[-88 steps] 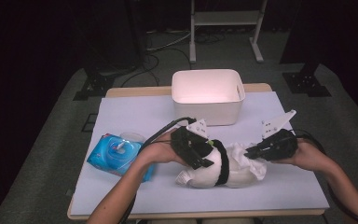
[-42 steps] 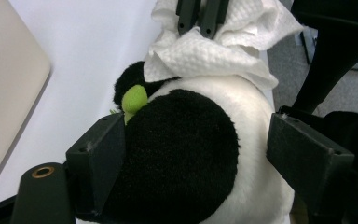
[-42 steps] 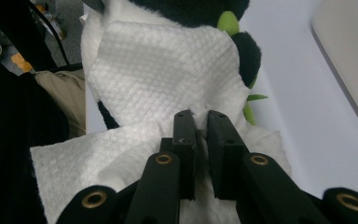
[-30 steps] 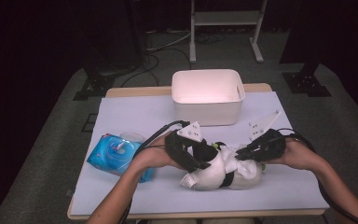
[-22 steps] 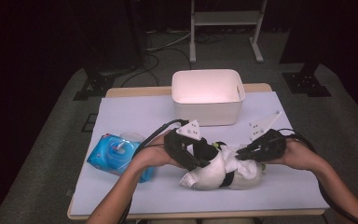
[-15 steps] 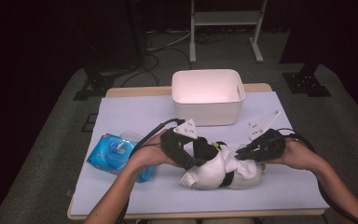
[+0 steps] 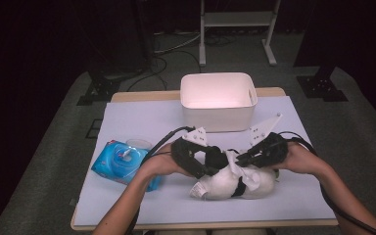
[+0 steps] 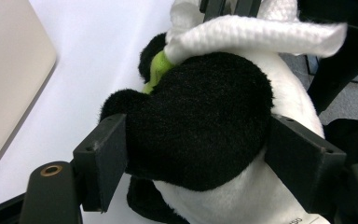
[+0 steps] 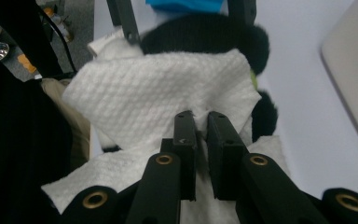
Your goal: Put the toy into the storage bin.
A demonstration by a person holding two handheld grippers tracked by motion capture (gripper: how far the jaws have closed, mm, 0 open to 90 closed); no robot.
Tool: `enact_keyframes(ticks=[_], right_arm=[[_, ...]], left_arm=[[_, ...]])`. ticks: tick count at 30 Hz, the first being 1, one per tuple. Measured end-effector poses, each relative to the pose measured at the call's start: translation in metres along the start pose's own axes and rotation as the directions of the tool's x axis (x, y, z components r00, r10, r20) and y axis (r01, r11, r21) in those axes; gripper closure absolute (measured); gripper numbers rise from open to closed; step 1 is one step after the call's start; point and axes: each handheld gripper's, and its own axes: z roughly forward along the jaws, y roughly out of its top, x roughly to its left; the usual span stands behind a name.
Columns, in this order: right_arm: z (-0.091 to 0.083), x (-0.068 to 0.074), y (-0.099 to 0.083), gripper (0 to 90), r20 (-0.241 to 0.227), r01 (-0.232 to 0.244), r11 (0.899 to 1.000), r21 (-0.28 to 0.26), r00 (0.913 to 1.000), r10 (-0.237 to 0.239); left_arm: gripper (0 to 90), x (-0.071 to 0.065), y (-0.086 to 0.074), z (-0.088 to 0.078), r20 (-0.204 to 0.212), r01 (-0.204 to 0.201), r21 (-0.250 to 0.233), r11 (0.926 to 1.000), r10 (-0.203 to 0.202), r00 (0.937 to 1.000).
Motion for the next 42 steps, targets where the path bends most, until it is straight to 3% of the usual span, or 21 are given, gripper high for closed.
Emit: enact_keyframes(ticks=[2, 6, 16, 22, 25, 34, 42], right_arm=[[-0.001, -0.001, 0.006, 81.6, -0.005, 0.005, 1.000, -0.019, 1.0000, -0.005], [0.000, 0.000, 0.010, 81.6, 0.002, 0.010, 1.000, 0.015, 1.0000, -0.010], [-0.001, -0.005, -0.011, 81.5, 0.011, -0.032, 0.997, 0.075, 0.9994, 0.031], [-0.006, -0.004, -0.015, 81.4, 0.020, -0.046, 0.997, 0.068, 0.9988, 0.044], [-0.008, -0.004, -0.018, 81.5, 0.026, -0.051, 0.997, 0.054, 0.9984, 0.049], [-0.012, -0.006, -0.024, 81.4, 0.040, -0.061, 0.997, 0.041, 0.9974, 0.060], [-0.013, -0.005, -0.030, 81.5, 0.034, -0.072, 0.997, 0.017, 0.9968, 0.072]], left_arm=[[23.5, 0.000, 0.001, 0.001, -0.001, -0.003, -0.006, 1.0000, 0.003, 1.0000], [22.9, 0.000, 0.002, 0.003, 0.001, 0.004, -0.010, 0.9999, -0.004, 1.0000], [18.0, -0.004, -0.001, -0.008, -0.012, 0.004, -0.020, 0.9998, -0.004, 0.9999], [16.9, -0.007, -0.002, -0.013, -0.002, 0.006, -0.026, 0.9996, -0.006, 1.0000], [16.0, -0.008, -0.006, -0.013, 0.010, 0.010, -0.034, 0.9994, -0.010, 0.9999], [13.7, -0.010, -0.012, -0.001, 0.044, 0.036, 0.001, 0.9994, -0.036, 0.9984], [8.8, -0.011, -0.021, 0.016, 0.116, 0.093, -0.020, 0.9955, -0.090, 0.9892]])
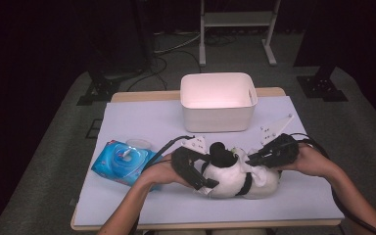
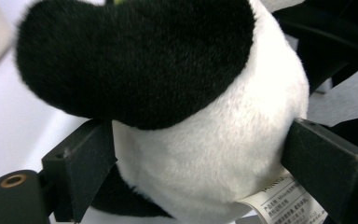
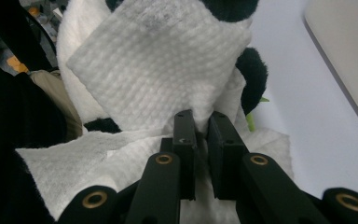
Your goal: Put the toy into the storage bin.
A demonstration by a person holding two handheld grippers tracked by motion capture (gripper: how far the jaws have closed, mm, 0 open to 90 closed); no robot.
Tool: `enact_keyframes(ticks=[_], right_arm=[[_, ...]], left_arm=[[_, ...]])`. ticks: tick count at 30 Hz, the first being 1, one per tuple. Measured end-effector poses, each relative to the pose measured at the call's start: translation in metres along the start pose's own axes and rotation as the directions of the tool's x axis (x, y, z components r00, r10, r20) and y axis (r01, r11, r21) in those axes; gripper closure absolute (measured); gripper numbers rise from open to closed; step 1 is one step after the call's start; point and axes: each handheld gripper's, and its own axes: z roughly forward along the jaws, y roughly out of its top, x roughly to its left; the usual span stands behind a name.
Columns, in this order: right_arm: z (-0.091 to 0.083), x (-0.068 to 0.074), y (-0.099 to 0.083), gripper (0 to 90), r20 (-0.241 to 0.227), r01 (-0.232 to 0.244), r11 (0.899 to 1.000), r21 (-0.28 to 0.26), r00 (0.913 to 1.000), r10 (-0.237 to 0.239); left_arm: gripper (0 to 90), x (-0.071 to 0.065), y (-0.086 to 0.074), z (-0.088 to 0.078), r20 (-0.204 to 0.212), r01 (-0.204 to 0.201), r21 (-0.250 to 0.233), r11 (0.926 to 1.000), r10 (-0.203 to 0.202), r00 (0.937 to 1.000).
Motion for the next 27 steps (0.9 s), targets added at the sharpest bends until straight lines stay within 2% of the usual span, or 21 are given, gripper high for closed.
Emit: enact_keyframes(ticks=[4, 9, 13, 16, 21, 22, 26, 27], right_arm=[[-0.001, 0.001, -0.002, 81.4, 0.002, -0.001, 1.000, -0.004, 1.0000, 0.001], [-0.002, 0.001, -0.005, 81.6, -0.001, -0.012, 1.000, -0.029, 0.9999, 0.012], [-0.005, -0.001, -0.005, 82.4, -0.018, -0.024, 0.997, -0.071, 0.9996, 0.023], [-0.006, 0.000, -0.002, 82.6, -0.027, -0.023, 0.996, -0.086, 0.9994, 0.021], [-0.009, 0.000, 0.001, 83.0, -0.033, -0.026, 0.991, -0.128, 0.9992, 0.022], [-0.009, 0.000, 0.002, 83.3, -0.030, -0.021, 0.990, -0.136, 0.9994, 0.017], [-0.009, 0.003, 0.006, 83.4, -0.044, -0.014, 0.989, -0.144, 0.9990, 0.007], [-0.010, 0.003, 0.007, 83.3, -0.041, -0.011, 0.989, -0.147, 0.9991, 0.005]], left_arm=[[8.5, 0.001, -0.001, 0.005, 0.018, 0.001, -0.016, 0.9999, 0.000, 0.9998], [25.6, 0.003, 0.002, -0.001, 0.031, 0.003, -0.063, 0.9980, -0.001, 0.9995], [31.3, 0.006, 0.007, -0.008, 0.030, -0.014, -0.072, 0.9973, 0.017, 0.9994], [32.5, 0.005, 0.012, -0.012, 0.027, -0.022, -0.057, 0.9981, 0.024, 0.9993], [33.1, 0.003, 0.024, -0.029, 0.003, -0.040, -0.070, 0.9968, 0.040, 0.9992], [33.2, 0.002, 0.027, -0.032, 0.001, -0.053, -0.054, 0.9972, 0.053, 0.9986], [33.2, -0.001, 0.032, -0.042, -0.007, -0.068, -0.038, 0.9970, 0.068, 0.9977], [33.2, -0.001, 0.033, -0.043, -0.009, -0.065, -0.047, 0.9968, 0.064, 0.9979]])
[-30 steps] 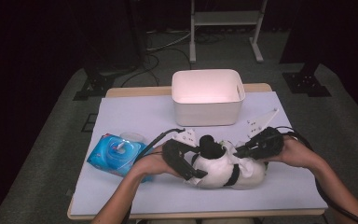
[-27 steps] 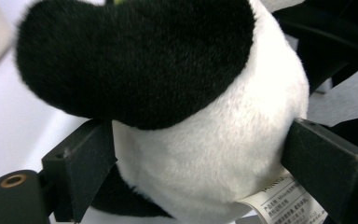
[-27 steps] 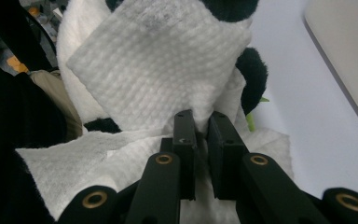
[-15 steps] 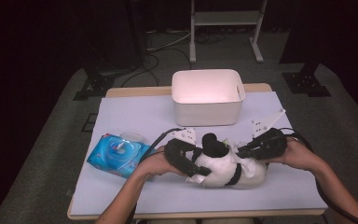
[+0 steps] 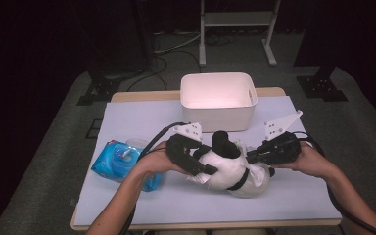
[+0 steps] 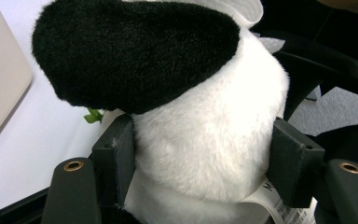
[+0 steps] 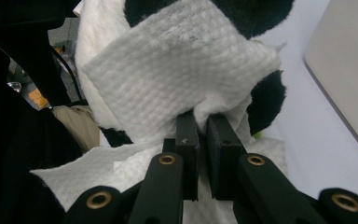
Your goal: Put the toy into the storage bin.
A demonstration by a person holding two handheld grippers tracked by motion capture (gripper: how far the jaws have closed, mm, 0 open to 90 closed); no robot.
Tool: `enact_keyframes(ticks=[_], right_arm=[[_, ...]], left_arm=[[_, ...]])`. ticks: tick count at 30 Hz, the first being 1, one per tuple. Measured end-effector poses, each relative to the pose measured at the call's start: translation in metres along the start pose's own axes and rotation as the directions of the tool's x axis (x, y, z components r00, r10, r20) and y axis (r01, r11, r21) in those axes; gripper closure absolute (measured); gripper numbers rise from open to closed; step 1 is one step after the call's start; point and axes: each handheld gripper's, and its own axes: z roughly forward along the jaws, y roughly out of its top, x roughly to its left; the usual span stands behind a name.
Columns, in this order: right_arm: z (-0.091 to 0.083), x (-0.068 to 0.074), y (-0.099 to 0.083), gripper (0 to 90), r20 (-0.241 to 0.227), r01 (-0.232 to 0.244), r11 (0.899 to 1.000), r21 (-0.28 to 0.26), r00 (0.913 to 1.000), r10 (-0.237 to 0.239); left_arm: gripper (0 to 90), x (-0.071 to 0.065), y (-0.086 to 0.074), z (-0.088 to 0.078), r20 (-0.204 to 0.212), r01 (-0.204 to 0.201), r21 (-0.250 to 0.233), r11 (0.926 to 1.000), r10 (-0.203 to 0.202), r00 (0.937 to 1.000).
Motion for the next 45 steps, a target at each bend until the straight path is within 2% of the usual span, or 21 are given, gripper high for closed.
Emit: enact_keyframes(ticks=[1, 5, 7, 14, 18, 31, 35, 40, 45], right_arm=[[-0.001, 0.001, 0.001, 83.3, 0.001, -0.001, 1.000, -0.001, 1.0000, 0.001], [-0.007, 0.001, 0.011, 83.4, 0.003, 0.016, 1.000, -0.017, 0.9999, -0.016], [-0.012, 0.002, 0.018, 83.3, 0.012, 0.027, 0.999, -0.019, 0.9996, -0.027], [-0.021, 0.006, 0.051, 83.3, 0.055, 0.094, 0.995, 0.014, 0.9940, -0.095], [-0.023, 0.008, 0.059, 83.3, 0.065, 0.104, 0.994, 0.029, 0.9922, -0.106], [-0.036, 0.005, 0.055, 83.2, 0.092, 0.088, 0.996, 0.027, 0.9916, -0.090], [-0.040, 0.008, 0.056, 83.1, 0.078, 0.091, 0.996, 0.013, 0.9928, -0.092], [-0.040, 0.005, 0.047, 83.4, 0.085, 0.076, 0.996, 0.037, 0.9932, -0.079], [-0.038, 0.003, 0.038, 83.7, 0.080, 0.060, 0.998, 0.032, 0.9948, -0.063]], left_arm=[[33.1, -0.001, 0.001, -0.001, -0.002, 0.003, -0.005, 1.0000, -0.003, 1.0000], [32.9, -0.001, 0.004, 0.006, 0.003, -0.016, 0.026, 0.9995, 0.016, 0.9999], [32.8, -0.002, 0.006, 0.010, 0.008, -0.017, 0.019, 0.9997, 0.016, 0.9998], [31.8, -0.007, 0.026, 0.021, 0.002, -0.058, 0.065, 0.9962, 0.058, 0.9983], [31.4, -0.008, 0.034, 0.025, 0.002, -0.064, 0.078, 0.9949, 0.064, 0.9979], [29.6, -0.006, 0.052, 0.038, 0.006, -0.073, 0.088, 0.9935, 0.073, 0.9973], [29.1, -0.007, 0.058, 0.044, 0.010, -0.082, 0.089, 0.9927, 0.081, 0.9967], [26.2, -0.007, 0.058, 0.044, 0.010, -0.082, 0.084, 0.9932, 0.081, 0.9967], [23.9, -0.007, 0.054, 0.042, 0.007, -0.083, 0.063, 0.9946, 0.082, 0.9966]])
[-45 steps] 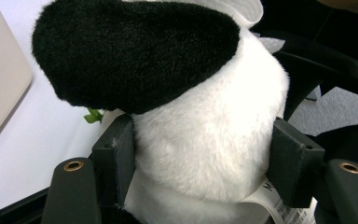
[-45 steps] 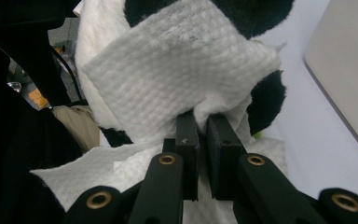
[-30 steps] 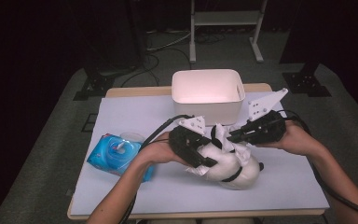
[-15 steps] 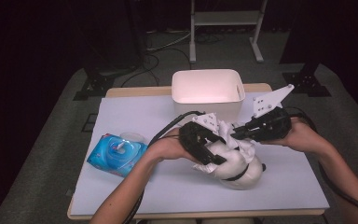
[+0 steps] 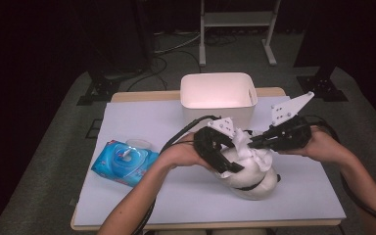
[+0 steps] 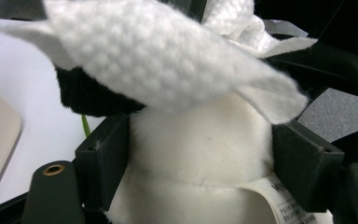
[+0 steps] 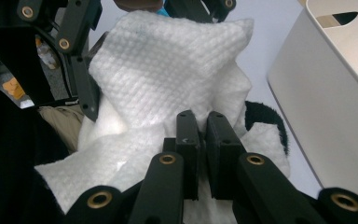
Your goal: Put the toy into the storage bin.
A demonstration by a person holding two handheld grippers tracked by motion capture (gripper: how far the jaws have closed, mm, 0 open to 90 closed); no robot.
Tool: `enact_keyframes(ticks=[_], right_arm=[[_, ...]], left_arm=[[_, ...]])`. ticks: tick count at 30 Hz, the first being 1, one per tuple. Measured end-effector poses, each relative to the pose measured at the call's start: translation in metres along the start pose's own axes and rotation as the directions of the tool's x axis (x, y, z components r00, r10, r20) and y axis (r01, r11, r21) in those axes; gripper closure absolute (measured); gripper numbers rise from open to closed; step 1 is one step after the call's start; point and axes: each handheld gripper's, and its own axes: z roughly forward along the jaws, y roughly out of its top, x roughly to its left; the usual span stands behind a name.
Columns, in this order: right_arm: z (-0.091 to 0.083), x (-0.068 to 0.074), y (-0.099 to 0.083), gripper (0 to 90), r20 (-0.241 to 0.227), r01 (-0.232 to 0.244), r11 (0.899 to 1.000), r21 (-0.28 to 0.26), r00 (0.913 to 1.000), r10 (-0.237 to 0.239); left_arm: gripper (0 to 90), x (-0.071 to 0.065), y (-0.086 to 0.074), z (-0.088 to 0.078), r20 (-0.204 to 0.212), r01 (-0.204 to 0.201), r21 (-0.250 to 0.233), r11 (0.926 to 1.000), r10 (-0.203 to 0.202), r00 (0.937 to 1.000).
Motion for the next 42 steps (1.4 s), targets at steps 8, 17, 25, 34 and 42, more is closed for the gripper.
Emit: enact_keyframes(ticks=[8, 17, 25, 34, 42], right_arm=[[-0.002, 0.002, -0.006, 83.8, -0.005, -0.003, 1.000, -0.002, 1.0000, 0.003], [-0.006, 0.002, -0.011, 83.8, 0.009, -0.016, 1.000, -0.007, 0.9998, 0.016], [-0.005, 0.002, -0.013, 83.8, 0.010, -0.020, 1.000, -0.016, 0.9997, 0.020], [-0.013, 0.001, -0.016, 83.5, 0.037, -0.039, 0.999, -0.032, 0.9985, 0.040], [-0.019, 0.002, -0.004, 83.0, 0.025, -0.007, 0.998, -0.064, 0.9997, 0.009]], left_arm=[[17.7, -0.001, -0.011, -0.008, 0.002, 0.029, -0.031, 0.9991, -0.029, 0.9996], [15.0, -0.001, -0.027, -0.009, 0.002, 0.035, -0.033, 0.9988, -0.035, 0.9994], [4.4, 0.000, -0.024, 0.013, 0.012, 0.028, -0.024, 0.9993, -0.028, 0.9996], [30.9, 0.003, -0.019, 0.008, -0.008, 0.024, -0.059, 0.9980, -0.024, 0.9997], [32.5, 0.001, -0.011, -0.013, -0.032, -0.013, -0.017, 0.9998, 0.012, 0.9994]])
